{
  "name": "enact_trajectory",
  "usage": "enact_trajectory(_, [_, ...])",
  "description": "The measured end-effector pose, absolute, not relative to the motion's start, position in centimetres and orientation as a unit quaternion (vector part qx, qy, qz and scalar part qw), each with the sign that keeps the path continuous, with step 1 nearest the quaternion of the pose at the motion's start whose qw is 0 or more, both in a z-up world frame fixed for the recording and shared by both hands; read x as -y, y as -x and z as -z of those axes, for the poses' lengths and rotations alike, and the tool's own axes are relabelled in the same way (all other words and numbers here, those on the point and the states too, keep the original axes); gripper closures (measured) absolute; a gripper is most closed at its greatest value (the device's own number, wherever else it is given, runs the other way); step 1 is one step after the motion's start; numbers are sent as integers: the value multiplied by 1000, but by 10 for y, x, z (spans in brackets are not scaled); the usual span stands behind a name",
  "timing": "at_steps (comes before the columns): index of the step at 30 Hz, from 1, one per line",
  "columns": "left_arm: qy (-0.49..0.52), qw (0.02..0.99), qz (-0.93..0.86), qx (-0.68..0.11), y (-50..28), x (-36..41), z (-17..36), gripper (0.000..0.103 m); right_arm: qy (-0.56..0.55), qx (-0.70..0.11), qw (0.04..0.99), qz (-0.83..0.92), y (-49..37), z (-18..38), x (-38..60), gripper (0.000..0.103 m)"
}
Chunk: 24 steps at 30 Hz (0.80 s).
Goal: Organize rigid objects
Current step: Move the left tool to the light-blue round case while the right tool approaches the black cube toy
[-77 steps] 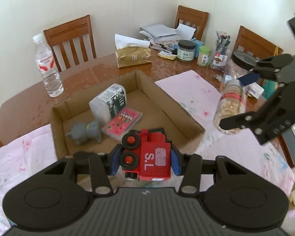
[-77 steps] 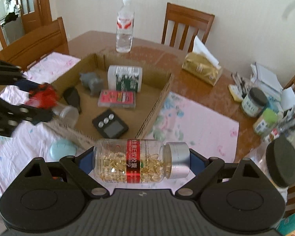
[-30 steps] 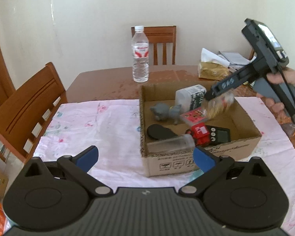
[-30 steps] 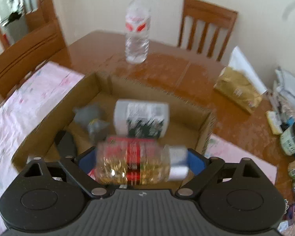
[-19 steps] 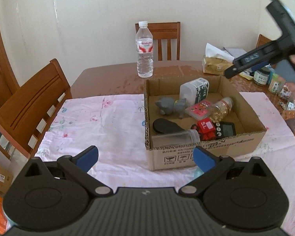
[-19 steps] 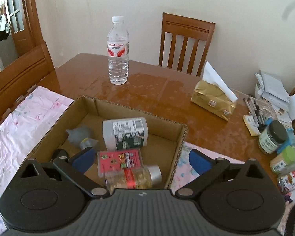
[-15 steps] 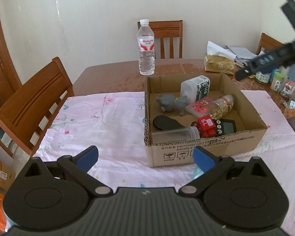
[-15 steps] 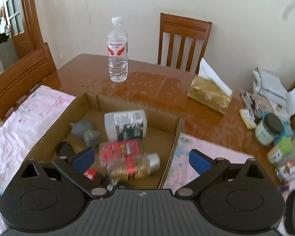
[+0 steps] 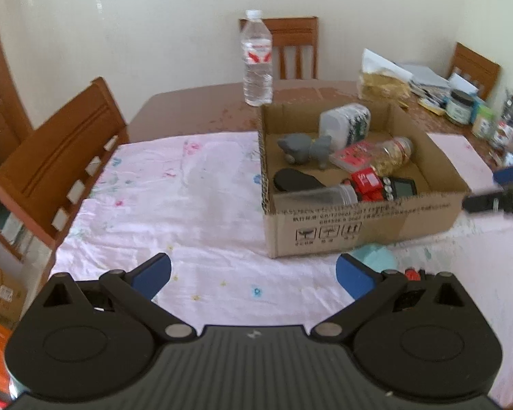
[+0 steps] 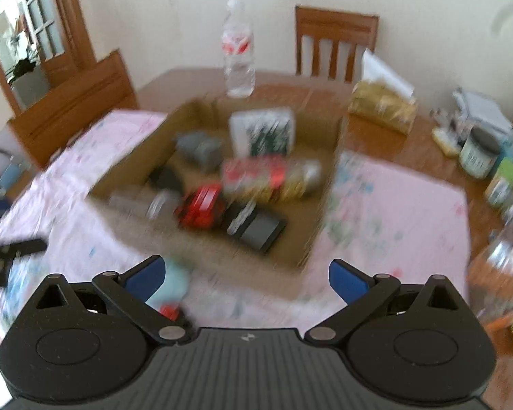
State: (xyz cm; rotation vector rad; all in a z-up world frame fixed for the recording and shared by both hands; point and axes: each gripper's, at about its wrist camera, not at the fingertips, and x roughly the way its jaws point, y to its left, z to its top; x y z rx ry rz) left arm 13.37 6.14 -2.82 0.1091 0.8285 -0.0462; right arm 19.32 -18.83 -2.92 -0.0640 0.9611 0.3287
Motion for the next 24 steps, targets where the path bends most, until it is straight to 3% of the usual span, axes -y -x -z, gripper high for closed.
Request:
enact_trajectory(10, [-71, 896, 104, -426, -134, -88, 49, 1, 52, -524, 840, -129, -140, 94, 148, 0])
enact_trajectory(17, [-62, 887, 112, -443, -133, -81, 63, 1, 118, -523, 834, -128, -137, 116, 138, 0])
enact_trajectory(24, [-39, 882, 89, -460, -132, -65, 70, 1, 116, -516, 832, -167, -150, 122, 143, 0])
